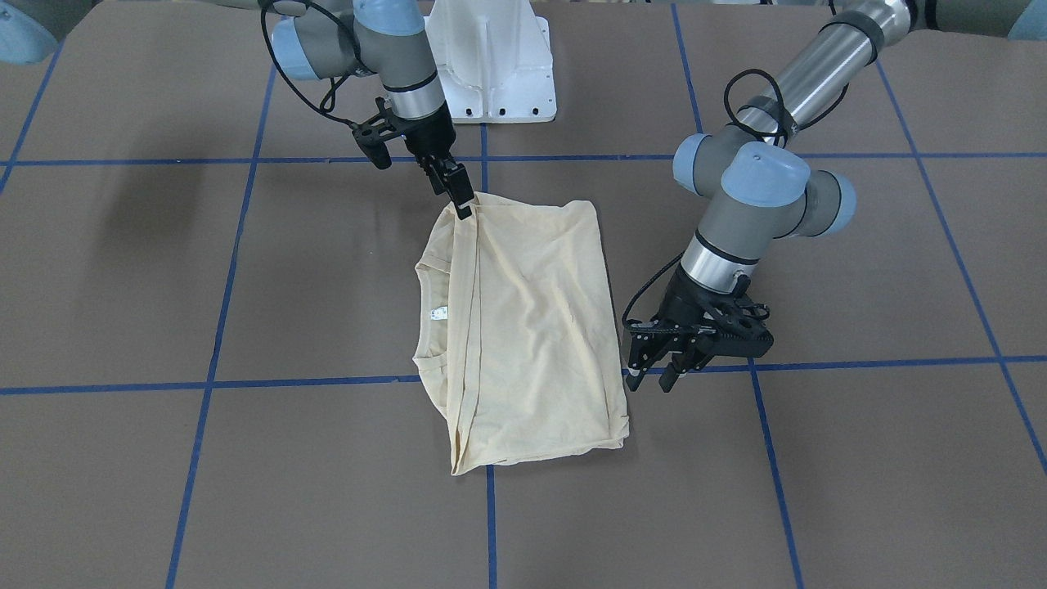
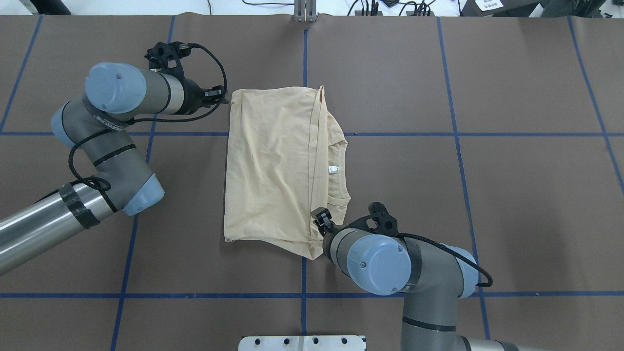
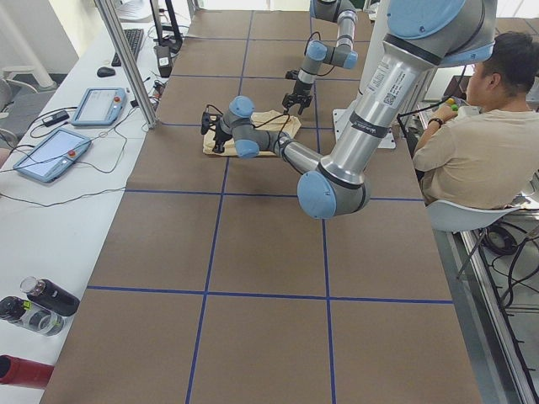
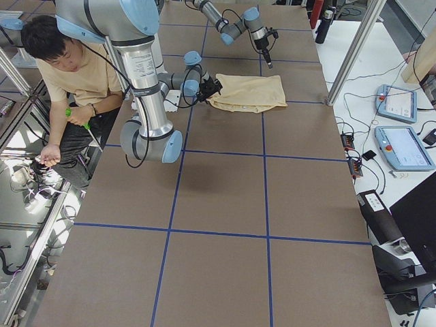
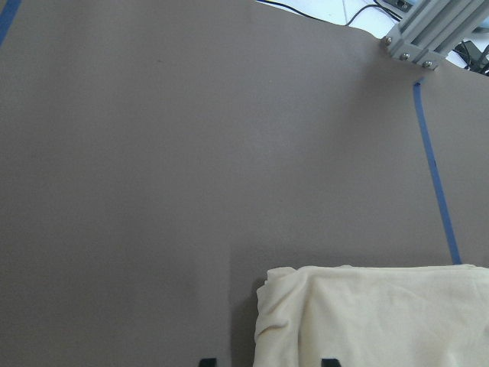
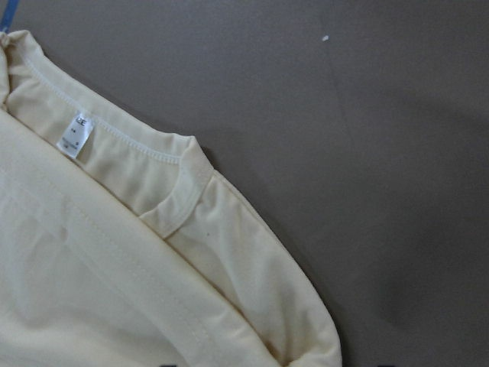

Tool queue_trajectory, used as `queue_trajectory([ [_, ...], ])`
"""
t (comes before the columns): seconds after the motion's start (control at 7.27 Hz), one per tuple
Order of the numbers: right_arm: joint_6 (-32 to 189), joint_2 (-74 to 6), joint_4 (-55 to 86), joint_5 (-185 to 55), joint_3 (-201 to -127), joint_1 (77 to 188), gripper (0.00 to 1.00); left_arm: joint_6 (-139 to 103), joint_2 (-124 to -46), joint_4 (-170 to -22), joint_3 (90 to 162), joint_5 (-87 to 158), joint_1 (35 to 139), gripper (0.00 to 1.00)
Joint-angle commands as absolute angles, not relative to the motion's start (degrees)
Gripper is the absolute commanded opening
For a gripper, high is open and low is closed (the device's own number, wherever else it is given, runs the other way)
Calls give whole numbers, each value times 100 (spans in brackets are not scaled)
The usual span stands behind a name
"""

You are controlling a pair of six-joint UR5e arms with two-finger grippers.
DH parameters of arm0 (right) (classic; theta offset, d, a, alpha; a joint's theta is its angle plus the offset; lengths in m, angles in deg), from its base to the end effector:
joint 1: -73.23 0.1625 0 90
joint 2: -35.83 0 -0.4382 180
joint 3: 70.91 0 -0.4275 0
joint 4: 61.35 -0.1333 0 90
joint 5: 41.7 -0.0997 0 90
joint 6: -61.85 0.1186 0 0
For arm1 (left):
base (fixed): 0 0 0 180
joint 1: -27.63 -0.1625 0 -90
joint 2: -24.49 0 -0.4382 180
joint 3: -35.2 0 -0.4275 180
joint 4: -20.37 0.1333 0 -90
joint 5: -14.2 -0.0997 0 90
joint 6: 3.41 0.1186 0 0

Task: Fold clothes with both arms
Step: 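Move both grippers to the bundle edge nearest the robot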

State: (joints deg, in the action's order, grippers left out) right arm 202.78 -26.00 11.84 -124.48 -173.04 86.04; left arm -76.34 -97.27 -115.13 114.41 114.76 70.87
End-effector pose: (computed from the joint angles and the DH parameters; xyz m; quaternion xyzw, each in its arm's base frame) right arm -0.6359 -0.2966 0.2525 -0.1035 -0.4690 0.4884 0.7286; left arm 0.4893 -0.6132 0.3372 0.2076 0.5106 -0.1394 0.8227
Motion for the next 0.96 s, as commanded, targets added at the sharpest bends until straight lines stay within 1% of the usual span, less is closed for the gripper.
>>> queue_trajectory([
  [0.0, 20309, -2534, 1186, -12432, -17190, 8597, 89, -7636, -9724, -11498, 11447, 11475, 7087, 57],
  [0.41, 20396, -2508, 1186, -12432, -17093, 8589, 88, -7636, -9724, -11498, 11447, 11475, 7087, 57],
  [0.55, 20527, -2499, 1178, -12440, -17102, 8580, 64, -7636, -9724, -11498, 11447, 11466, 7087, 57],
  [0.69, 20703, -2525, 1178, -12432, -17093, 8580, 14, -7636, -9724, -11498, 11456, 11466, 7087, 57],
  [0.83, 20713, -2517, 1169, -12432, -17102, 8580, 0, -7636, -9724, -11498, 11456, 11466, 7087, 57],
])
